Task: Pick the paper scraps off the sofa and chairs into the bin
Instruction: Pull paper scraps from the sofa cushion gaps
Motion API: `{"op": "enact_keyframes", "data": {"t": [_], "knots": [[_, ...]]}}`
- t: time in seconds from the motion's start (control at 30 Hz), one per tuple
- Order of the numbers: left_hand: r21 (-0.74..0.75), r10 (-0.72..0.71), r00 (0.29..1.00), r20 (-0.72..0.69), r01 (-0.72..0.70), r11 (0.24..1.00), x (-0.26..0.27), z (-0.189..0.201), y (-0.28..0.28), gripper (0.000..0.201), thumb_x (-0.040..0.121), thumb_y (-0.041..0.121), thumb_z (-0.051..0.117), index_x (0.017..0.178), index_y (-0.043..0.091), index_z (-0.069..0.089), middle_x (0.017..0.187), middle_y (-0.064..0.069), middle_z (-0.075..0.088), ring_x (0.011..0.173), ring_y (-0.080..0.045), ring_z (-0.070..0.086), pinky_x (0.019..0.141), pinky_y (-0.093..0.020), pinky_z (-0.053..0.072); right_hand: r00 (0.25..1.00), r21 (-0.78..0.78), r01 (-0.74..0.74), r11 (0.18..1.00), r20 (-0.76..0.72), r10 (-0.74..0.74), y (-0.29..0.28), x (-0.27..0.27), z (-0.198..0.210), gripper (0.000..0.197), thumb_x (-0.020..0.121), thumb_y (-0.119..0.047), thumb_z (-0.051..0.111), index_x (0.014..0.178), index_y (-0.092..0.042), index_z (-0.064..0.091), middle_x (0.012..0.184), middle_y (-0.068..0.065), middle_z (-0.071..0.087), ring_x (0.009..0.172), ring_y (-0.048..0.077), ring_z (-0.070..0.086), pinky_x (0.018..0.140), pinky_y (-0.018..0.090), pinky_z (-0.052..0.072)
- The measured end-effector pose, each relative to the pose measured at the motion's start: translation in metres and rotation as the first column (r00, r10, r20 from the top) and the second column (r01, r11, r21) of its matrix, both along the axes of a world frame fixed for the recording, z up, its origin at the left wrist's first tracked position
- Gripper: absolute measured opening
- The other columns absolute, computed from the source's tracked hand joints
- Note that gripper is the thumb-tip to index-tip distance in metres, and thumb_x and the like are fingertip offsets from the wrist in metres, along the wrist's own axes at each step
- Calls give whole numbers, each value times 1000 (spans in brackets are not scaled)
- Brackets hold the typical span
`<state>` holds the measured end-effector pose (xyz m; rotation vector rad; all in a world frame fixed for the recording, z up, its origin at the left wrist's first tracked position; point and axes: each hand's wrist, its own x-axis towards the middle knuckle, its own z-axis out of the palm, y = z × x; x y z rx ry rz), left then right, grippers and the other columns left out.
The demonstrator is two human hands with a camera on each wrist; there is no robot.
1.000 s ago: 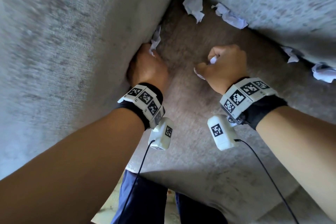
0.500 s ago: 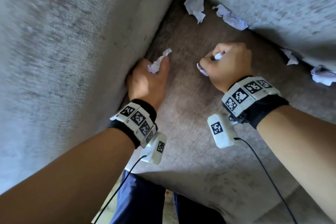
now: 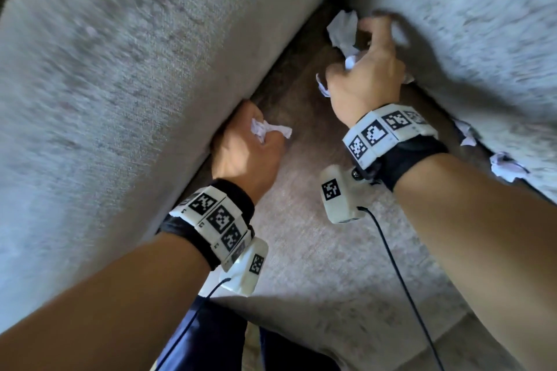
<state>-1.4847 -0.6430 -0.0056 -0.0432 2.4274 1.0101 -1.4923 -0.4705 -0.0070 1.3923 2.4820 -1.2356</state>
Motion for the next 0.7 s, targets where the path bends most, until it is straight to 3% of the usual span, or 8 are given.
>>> {"op": "enact_keyframes", "data": {"t": [0.07, 0.13, 0.27, 0.47, 0.6, 0.7], "knots": [[21, 9, 1000, -5, -9, 1000, 0, -2, -2, 32, 72, 33, 68, 66, 26, 36, 63, 10, 51, 68, -25, 58, 63, -39, 53, 1000, 22, -27, 999, 2, 27, -3, -4, 0, 54, 73, -8, 59, 125, -17, 51, 102, 8, 63, 90, 23, 59, 79, 28, 46], [36, 15, 1000, -5, -15, 999, -1, -3, -2, 38, 73, 31, 73, 66, 27, 35, 62, 10, 48, 66, -22, 55, 63, -39, 53, 997, 44, -62, 997, 58, 60, -5, -6, 0, 57, 74, -6, 60, 128, -21, 51, 110, 8, 57, 91, 22, 56, 79, 29, 44], [104, 16, 1000, 12, -17, 994, -2, -2, -2, 31, 75, 30, 68, 69, 25, 38, 66, 10, 51, 66, -15, 54, 63, -33, 51, 987, 64, -110, 992, 123, 102, -9, -10, -4, 60, 75, -7, 64, 131, -26, 50, 122, 11, 45, 90, 23, 59, 86, 35, 49], [95, -9, 1000, -13, 11, 995, -2, -2, -2, 41, 80, 19, 72, 68, 28, 33, 63, 11, 44, 65, -17, 52, 60, -33, 49, 957, 11, -141, 990, 258, 133, -8, -13, -9, 77, 70, -13, 78, 138, -27, 43, 134, 11, 37, 83, 18, 46, 81, 30, 44], [85, -35, 999, -29, 38, 996, -1, -2, -2, 37, 80, 20, 68, 69, 29, 34, 64, 11, 45, 64, -17, 49, 58, -27, 42, 950, 33, -169, 985, 271, 154, -4, -16, -9, 62, 71, -12, 73, 128, -14, 48, 129, 15, 44, 106, 32, 55, 83, 33, 44], [60, -39, 998, -39, 41, 997, -1, -4, -2, 40, 82, 16, 69, 69, 28, 34, 65, 10, 46, 66, -19, 53, 59, -29, 46, 929, 71, -218, 973, 321, 185, 0, -18, -9, 55, 74, -14, 69, 126, -9, 51, 127, 15, 53, 118, 32, 52, 90, 33, 42]]}}
